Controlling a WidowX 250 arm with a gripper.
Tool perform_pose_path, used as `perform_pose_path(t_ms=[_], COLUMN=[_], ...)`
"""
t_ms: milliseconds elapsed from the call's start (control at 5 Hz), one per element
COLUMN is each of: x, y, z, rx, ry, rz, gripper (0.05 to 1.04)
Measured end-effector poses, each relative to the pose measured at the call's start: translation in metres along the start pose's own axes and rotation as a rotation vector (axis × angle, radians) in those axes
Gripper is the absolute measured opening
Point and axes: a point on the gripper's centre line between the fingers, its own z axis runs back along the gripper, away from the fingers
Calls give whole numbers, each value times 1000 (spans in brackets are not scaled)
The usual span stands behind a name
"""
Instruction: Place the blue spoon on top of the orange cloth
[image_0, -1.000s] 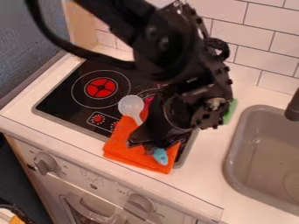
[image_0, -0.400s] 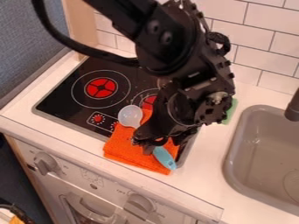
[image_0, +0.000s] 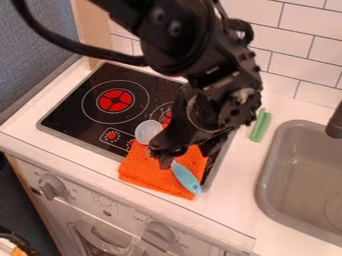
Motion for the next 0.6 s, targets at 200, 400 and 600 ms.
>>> perform_pose_path(t_ms=[200,400,600], x=[7,16,26], y=[-1,-5,-11], z=[11,26,45], rx=[-46,-83,-105], ry=[15,52,74], rz=[42,89,112], gripper=[1000,1000,1000])
